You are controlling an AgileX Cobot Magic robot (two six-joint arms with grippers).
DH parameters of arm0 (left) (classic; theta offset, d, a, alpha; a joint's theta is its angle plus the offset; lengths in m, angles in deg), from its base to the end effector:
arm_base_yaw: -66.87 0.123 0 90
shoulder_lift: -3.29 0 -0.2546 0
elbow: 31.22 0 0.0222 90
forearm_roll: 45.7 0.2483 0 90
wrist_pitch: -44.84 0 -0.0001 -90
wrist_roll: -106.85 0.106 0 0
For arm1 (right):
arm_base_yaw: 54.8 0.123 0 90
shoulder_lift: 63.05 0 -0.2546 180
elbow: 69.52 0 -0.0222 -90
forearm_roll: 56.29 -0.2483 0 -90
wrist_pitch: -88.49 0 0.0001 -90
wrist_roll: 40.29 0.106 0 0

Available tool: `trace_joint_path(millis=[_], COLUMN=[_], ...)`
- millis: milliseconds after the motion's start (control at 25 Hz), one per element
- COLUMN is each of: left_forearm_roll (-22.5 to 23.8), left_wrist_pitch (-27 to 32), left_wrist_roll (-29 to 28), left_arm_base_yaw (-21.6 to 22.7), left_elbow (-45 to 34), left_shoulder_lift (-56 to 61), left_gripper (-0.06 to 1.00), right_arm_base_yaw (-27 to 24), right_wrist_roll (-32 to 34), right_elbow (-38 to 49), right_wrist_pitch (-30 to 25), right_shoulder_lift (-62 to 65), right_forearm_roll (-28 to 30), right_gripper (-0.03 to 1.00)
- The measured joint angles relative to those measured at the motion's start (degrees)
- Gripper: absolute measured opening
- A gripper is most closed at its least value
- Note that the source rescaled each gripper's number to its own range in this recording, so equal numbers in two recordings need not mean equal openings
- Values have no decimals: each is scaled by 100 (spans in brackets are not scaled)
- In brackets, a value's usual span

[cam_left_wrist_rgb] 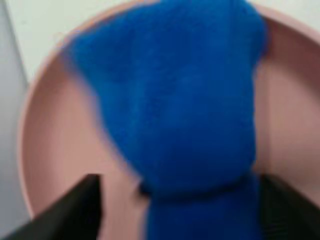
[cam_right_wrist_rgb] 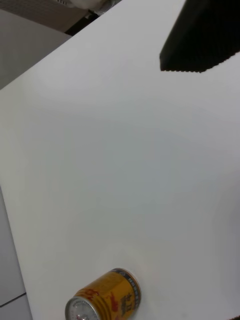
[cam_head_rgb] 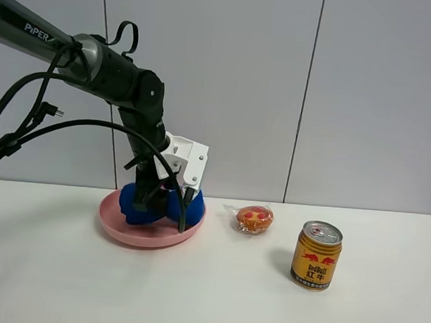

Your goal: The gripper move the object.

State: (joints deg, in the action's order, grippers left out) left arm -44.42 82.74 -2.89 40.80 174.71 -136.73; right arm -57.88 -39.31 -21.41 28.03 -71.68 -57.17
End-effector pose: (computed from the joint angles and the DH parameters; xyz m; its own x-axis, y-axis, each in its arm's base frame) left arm 0.4323 -0.2099 0.1119 0.1560 0.9779 -0.1394 0.8902 -0.0781 0.4487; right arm 0.0380 -0.0006 0.2674 -0.4552 0.0492 -0.8890 0.0531 0.9982 0.0281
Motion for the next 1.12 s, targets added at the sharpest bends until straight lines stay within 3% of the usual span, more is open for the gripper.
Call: trace_joint_path(millis=[40,120,200,480,760,920,1120], left_forearm_roll=[10,123,366,1362,1472,1454,1387], left_wrist_pitch=[-65,-86,-28,1190,2990,3104,3114], left_wrist_roll=[-78,-279,-560,-2238,-4271,-5321,-5808], left_arm_base_yaw=[0,0,-13,-212,-401,-401,-353], left_elbow=[0,0,0,0,10,-1,-416], left_shoulder_lift=[0,6,47,988,2050,2678,3918], left_gripper=[72,90,97,100,100,100,99], right_arm_base_yaw=[0,0,0,0,0,0,0], right_wrist_roll=[0,0,0,0,0,0,0], right_elbow=[0,0,0,0,0,0,0], right_wrist_pitch=[0,0,0,0,0,0,0], right_shoulder_lift=[0,0,0,0,0,0,0], right_forearm_roll=[0,0,0,0,0,0,0], right_gripper=[100,100,100,100,100,100,100])
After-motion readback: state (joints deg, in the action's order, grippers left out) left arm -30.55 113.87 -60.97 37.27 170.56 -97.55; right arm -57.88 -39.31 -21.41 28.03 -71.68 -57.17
